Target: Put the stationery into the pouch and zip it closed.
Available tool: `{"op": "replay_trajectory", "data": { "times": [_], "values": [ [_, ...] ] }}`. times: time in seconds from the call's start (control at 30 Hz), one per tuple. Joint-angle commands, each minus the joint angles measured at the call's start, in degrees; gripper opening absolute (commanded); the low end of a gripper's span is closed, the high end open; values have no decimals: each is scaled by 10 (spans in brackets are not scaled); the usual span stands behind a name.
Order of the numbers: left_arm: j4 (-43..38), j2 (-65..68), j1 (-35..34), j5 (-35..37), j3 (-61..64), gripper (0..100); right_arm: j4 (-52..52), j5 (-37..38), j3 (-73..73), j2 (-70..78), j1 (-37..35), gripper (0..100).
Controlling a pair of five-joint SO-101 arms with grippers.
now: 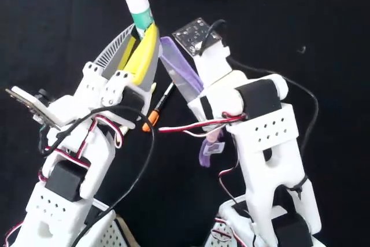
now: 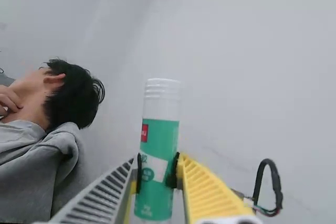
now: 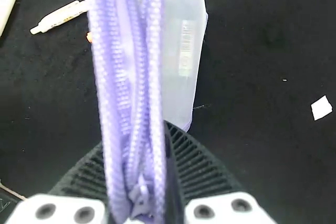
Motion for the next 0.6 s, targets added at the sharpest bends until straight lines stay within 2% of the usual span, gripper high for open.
{"op": "replay_trajectory", "data": {
  "times": [0.0, 0.27, 0.4, 0.57],
  "values": [
    [-21, -4, 2, 2, 21, 29, -3, -4, -11, -8, -11, 11],
    [-261, 0, -20, 1, 193, 29, -4, -5, -11, -8, -11, 11],
    [-272, 54, -28, 2, 189, 29, -4, -5, -11, -8, -11, 11],
    [-272, 193, -31, 5, 115, 29, -4, -5, -7, -8, -11, 11]
  ]
}}
